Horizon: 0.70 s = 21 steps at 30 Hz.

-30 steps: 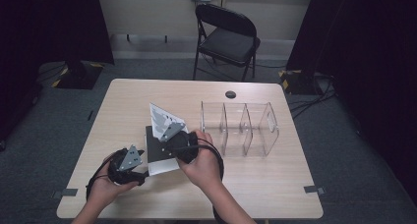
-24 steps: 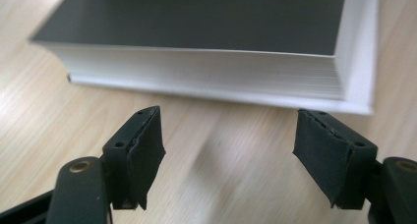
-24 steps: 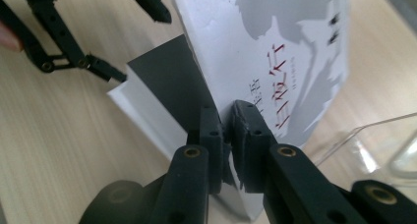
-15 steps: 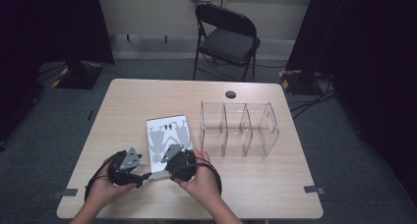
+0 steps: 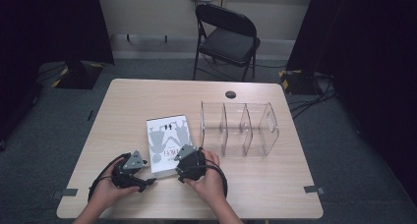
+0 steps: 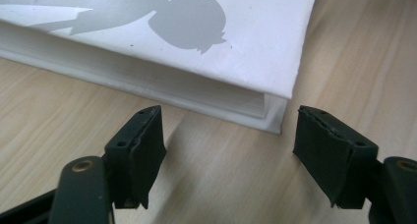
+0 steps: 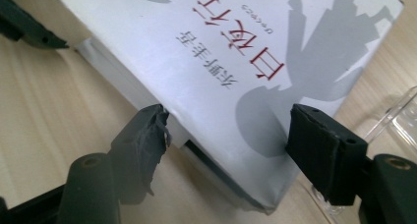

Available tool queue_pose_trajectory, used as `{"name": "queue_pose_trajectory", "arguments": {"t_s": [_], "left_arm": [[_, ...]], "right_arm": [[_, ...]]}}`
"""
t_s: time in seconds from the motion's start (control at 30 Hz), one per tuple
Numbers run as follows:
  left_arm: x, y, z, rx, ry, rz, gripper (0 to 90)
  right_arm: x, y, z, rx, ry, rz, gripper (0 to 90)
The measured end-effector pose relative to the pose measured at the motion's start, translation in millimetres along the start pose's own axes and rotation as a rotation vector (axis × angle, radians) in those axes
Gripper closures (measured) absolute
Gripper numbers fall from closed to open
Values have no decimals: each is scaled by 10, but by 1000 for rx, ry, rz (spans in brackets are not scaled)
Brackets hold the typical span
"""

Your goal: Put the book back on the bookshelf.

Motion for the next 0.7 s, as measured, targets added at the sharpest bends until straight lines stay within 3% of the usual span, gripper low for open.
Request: {"name": "queue_pose_trajectory", "arguments": {"t_s": [0.27, 0.4, 0.5, 0.6, 0.7], "left_arm": [[38, 29, -6, -18, -4, 14, 288], [36, 28, -18, -19, 0, 13, 291], [37, 44, -27, -18, 0, 20, 293], [42, 71, -30, -21, -3, 35, 298], [44, 79, -42, -14, -1, 31, 299]], "right_arm": [[-20, -13, 47, 22, -13, -15, 289], [-23, -23, 87, 78, -2, -93, 238], [14, -14, 73, 23, -12, -102, 225], [53, -13, 124, 83, -5, -95, 220], [81, -34, 165, 105, 3, -79, 233]]}}
Point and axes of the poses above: each handheld gripper's, and its own axes: x roughly forward along the jaws, y roughly out of its top, z roughly to its right, the point moved 3 cm from there along x, roughly forward along the jaws, and after that the axes turned 12 degrees about x, right-handed, at the moved point
